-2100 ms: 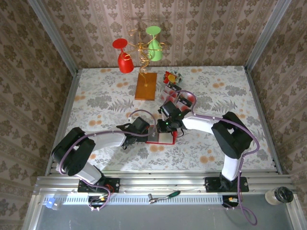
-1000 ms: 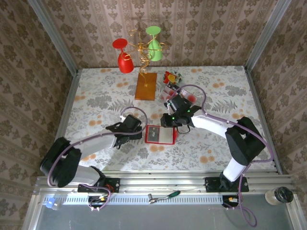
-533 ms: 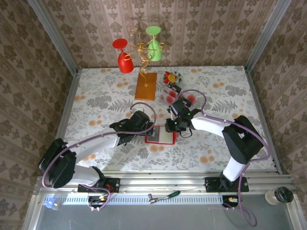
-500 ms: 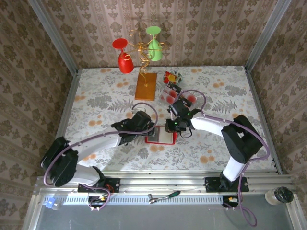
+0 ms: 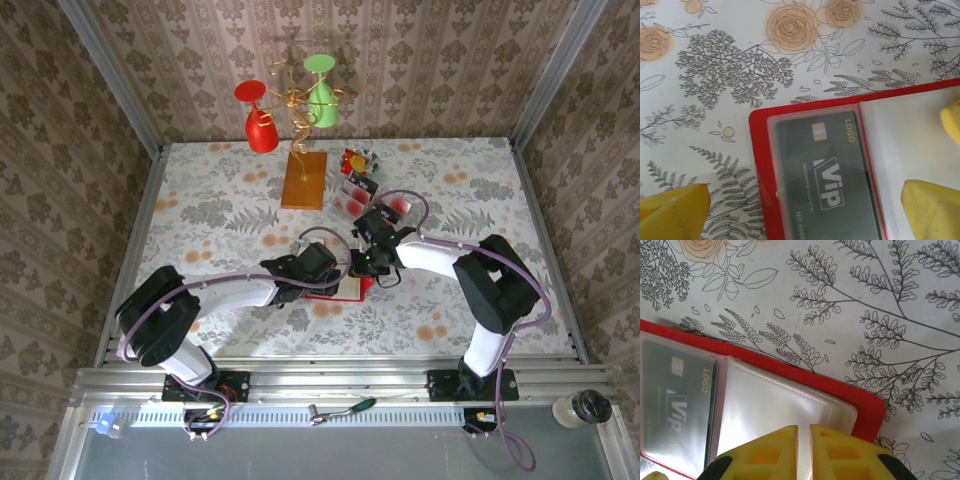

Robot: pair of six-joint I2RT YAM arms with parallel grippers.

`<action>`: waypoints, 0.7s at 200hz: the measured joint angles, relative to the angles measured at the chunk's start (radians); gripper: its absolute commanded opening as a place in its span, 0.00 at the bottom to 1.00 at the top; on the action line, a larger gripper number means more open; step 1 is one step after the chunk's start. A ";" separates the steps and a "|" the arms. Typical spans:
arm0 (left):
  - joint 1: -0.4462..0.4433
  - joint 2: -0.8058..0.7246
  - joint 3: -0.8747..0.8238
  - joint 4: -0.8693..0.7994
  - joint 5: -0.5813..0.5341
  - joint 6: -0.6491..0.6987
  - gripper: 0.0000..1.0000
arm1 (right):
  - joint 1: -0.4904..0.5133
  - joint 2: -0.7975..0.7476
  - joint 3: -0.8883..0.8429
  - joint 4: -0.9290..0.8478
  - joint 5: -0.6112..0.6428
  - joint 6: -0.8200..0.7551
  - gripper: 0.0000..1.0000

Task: Put the credit cards into the card holder
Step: Flip over the card slot on the card holder.

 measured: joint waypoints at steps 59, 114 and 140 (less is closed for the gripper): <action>-0.007 0.024 -0.004 0.051 0.013 0.000 0.99 | 0.000 0.028 0.000 0.055 -0.072 0.005 0.15; -0.015 0.027 -0.046 0.088 0.016 0.000 0.99 | -0.001 0.034 0.000 0.075 -0.091 0.014 0.15; -0.018 0.044 -0.067 0.092 0.015 -0.001 0.98 | -0.001 0.035 0.000 0.078 -0.095 0.024 0.16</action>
